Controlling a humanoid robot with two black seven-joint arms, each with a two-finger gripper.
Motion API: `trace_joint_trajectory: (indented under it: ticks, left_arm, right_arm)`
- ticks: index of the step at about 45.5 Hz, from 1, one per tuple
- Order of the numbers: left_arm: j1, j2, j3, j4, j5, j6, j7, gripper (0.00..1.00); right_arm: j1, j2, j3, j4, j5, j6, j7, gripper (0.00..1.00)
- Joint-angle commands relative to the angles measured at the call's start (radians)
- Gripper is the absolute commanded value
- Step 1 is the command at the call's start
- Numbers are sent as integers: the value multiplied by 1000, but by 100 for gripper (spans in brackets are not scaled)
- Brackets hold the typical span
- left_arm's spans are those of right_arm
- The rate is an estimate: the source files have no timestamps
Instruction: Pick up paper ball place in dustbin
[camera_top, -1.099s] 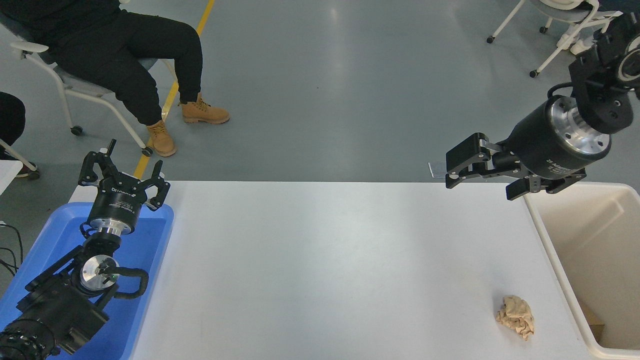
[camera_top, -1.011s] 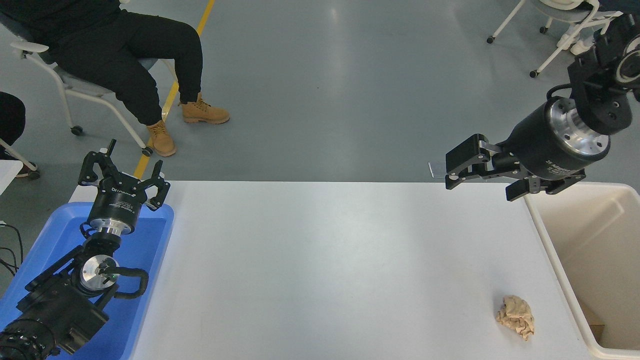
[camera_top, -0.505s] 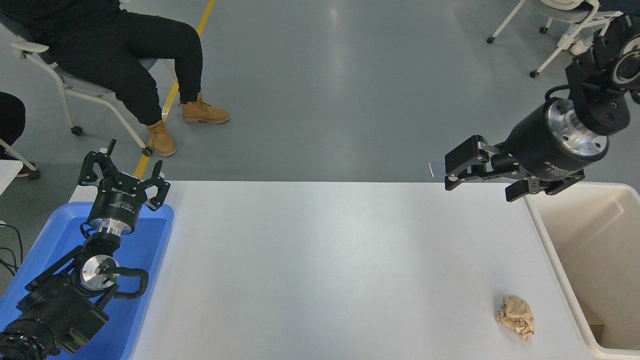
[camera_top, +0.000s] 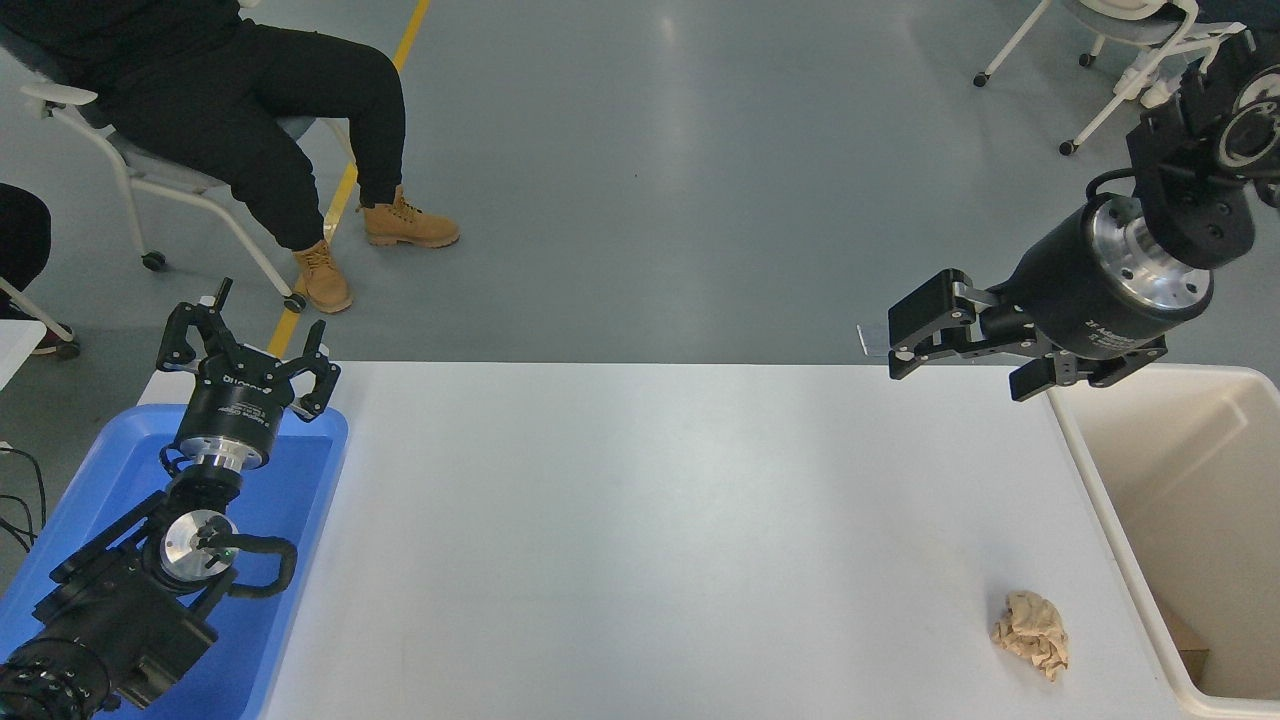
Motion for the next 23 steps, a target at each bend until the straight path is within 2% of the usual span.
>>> trace_joint_trajectory:
  ticks: [1,23]
  left_arm:
    - [0,0,0,0,0,0,0,99]
    - [0,0,0,0,0,0,0,99]
  right_arm:
    - [-27,1,-5,-10,-1,0,0,100]
    - [-70,-12,-28,-54,18,-1,2,100]
